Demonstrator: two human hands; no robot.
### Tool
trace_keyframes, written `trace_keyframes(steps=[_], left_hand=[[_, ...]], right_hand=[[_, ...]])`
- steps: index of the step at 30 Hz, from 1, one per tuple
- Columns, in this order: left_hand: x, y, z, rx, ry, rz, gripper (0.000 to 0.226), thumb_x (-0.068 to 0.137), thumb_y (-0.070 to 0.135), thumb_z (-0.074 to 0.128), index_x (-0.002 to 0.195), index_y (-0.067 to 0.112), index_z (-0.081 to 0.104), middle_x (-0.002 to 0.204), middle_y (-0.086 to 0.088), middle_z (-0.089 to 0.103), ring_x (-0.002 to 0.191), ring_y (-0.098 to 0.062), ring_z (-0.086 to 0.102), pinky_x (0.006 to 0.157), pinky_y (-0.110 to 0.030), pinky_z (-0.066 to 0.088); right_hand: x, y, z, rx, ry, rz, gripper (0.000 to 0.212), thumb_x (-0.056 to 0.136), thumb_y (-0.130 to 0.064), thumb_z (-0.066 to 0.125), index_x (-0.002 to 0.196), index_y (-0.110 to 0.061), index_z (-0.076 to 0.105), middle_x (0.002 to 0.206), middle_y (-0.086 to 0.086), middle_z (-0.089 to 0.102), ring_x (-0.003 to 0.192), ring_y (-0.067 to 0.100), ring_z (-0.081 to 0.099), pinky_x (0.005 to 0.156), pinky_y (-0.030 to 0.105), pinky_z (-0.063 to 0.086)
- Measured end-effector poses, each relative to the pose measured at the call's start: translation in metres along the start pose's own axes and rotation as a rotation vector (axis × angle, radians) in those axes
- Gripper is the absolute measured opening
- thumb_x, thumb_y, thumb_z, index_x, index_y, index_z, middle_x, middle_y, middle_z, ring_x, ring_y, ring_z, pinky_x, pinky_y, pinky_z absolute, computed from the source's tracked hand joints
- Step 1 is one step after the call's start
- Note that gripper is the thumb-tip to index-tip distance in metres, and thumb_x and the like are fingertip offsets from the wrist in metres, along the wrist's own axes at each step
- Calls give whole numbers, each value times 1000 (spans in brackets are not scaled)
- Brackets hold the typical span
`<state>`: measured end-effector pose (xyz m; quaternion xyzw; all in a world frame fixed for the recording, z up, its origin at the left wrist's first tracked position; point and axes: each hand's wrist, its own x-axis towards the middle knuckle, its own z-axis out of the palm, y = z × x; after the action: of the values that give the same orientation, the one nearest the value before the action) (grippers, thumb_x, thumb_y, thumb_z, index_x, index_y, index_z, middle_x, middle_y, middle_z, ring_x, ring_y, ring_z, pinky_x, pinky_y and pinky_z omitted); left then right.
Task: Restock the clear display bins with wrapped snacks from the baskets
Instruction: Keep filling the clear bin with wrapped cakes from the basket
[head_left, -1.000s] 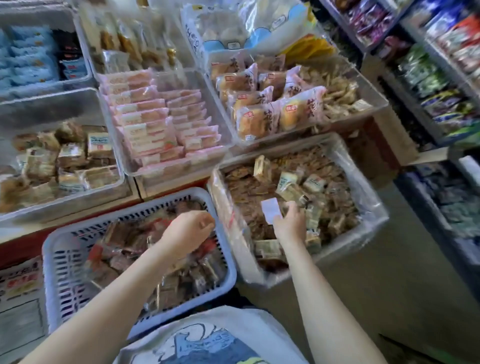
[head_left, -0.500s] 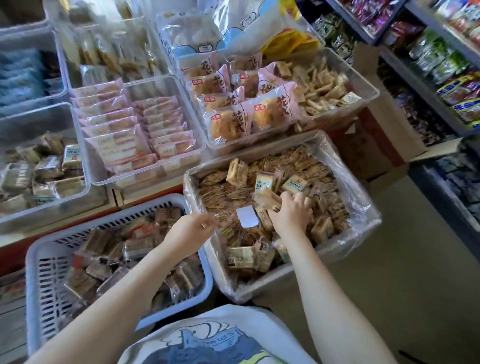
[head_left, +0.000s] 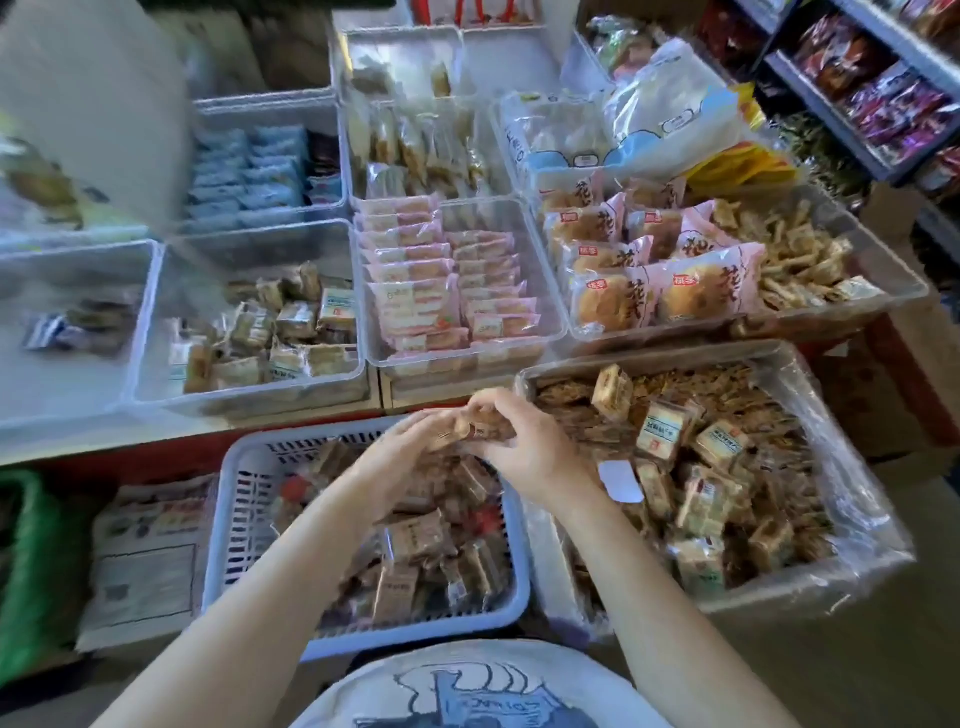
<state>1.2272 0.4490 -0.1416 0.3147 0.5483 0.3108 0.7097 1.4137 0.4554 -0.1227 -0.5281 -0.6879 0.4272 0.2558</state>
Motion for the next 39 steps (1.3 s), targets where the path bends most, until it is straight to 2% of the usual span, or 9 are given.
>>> trace_keyframes(steps=[7,11,14,18,21,25,30,34,39], left_hand=[[-36,-2,-134,-199,-119,-77,55,88,45,59,135,17,58,128,-15,65,115,-33,62,103,-48,43],[-41,9,-188,-165,256,32,42,83,37,70,123,25,62,119,-16,67,97,-28,63,85,-45,48],[-37,23,-229,-16,505,188,29,87,35,71,114,33,60,115,-9,66,96,-23,69,85,-43,57],[-13,46,-263,313,696,426,30,85,32,74,110,31,57,113,4,59,90,-8,63,79,-25,51],[10,55,-268,587,797,540,21,88,23,73,105,22,60,113,-1,54,78,4,52,76,-15,46],[36,48,-257,744,751,581,22,86,15,75,104,11,64,122,-9,52,85,-18,57,78,-32,52],[51,40,-241,1100,420,306,36,100,28,52,134,19,57,150,-18,38,135,-36,41,107,-49,42],[38,42,-231,1352,439,181,43,101,38,43,142,29,47,153,-14,36,139,-33,35,111,-52,31],[9,42,-184,1239,492,392,32,96,27,55,125,15,63,132,-15,53,124,-36,48,100,-48,42]], right_hand=[[56,-68,82,228,-215,113,27,88,-21,76,111,-29,63,111,-5,66,100,4,63,90,20,50],[94,-75,127,-157,-94,97,46,98,-28,61,140,-25,45,140,-3,46,130,11,43,109,33,38],[118,-69,148,-620,-169,63,62,99,-26,55,153,-19,25,160,6,21,149,25,19,118,42,27],[123,-62,178,-867,-276,130,73,100,-25,47,158,-17,5,165,13,-17,152,33,-16,121,48,18],[122,-59,189,-913,-253,147,80,98,-25,48,159,-17,-4,162,14,-29,149,34,-26,122,46,17],[124,-57,186,-901,-245,156,80,98,-26,50,159,-20,-2,163,10,-27,150,29,-26,122,46,17],[124,-57,180,-862,-263,147,78,98,-27,50,159,-23,2,164,6,-25,151,25,-23,121,45,18],[123,-58,167,-775,-265,104,73,98,-26,51,159,-24,10,168,3,-8,154,22,-10,122,45,19],[82,-52,134,-584,-75,56,50,98,-24,51,147,-17,42,154,4,34,145,21,26,117,40,26]])
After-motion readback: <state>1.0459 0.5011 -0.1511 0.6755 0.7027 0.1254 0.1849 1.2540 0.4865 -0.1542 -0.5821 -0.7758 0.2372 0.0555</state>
